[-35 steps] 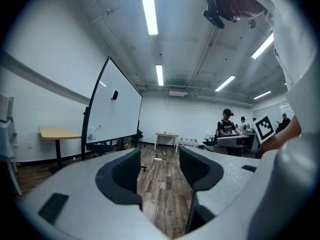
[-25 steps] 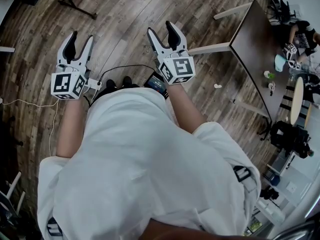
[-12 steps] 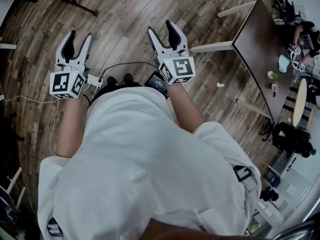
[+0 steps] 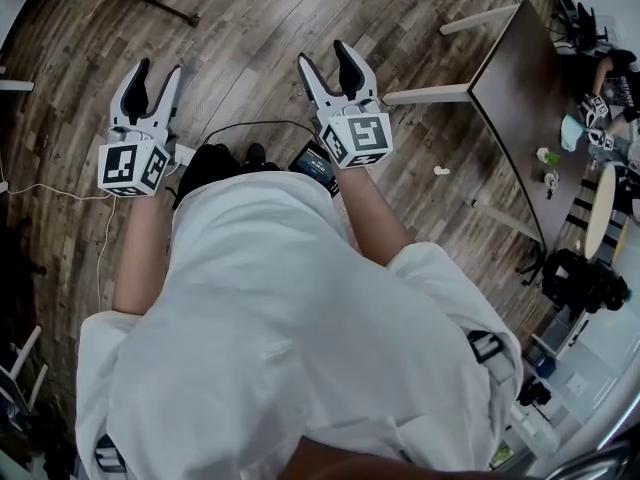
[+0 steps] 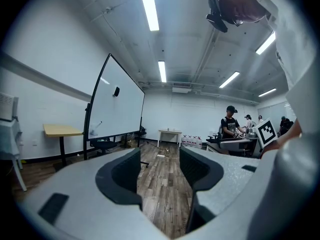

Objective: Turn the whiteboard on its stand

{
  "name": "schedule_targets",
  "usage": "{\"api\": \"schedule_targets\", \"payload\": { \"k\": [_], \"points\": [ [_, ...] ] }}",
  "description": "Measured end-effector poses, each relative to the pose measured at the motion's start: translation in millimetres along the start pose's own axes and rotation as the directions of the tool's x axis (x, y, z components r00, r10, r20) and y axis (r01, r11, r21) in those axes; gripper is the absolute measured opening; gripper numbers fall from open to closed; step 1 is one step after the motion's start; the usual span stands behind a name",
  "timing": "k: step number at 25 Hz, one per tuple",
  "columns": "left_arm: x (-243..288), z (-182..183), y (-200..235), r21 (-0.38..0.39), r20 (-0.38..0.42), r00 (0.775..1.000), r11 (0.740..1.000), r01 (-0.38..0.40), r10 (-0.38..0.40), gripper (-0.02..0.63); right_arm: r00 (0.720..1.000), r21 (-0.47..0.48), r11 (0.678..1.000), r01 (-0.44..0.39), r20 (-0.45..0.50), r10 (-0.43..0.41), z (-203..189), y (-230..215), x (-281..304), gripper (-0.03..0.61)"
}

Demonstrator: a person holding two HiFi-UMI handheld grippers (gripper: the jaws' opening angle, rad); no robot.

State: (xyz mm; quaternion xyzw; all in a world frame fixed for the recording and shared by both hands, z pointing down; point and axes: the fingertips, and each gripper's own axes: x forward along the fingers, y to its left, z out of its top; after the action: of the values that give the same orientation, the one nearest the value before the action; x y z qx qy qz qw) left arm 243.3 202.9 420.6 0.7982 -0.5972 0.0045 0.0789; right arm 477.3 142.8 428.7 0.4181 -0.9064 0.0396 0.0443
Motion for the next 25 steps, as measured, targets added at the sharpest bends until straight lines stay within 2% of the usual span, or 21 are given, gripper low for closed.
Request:
{"api": "schedule_targets", "payload": {
  "k": [7, 14, 25],
  "points": [
    [22.3, -10.6, 17.5, -0.004, -0.021, 1.000, 1.000, -0.008, 0.008, 0.227, 1.000, 0.006, 1.000, -0.007, -0.027, 0.007, -10.4, -9.4, 24.5, 0.250],
    [72.2, -12.2, 64.2, -0.024, -0.008, 1.000, 1.000, -0.001, 0.000, 0.227, 0.999, -0.010, 1.000, -0.010, -0.048, 0.010, -11.9, -17.5, 86.8, 0.247],
    [175.9, 48.5, 164.6, -0.005, 0.046, 0.997, 0.998, 0.057, -0.057, 0.227, 0.999, -0.038, 0.999, -0.024, 0.028, 0.025, 51.6, -22.2, 236.0, 0.244]
  ]
}}
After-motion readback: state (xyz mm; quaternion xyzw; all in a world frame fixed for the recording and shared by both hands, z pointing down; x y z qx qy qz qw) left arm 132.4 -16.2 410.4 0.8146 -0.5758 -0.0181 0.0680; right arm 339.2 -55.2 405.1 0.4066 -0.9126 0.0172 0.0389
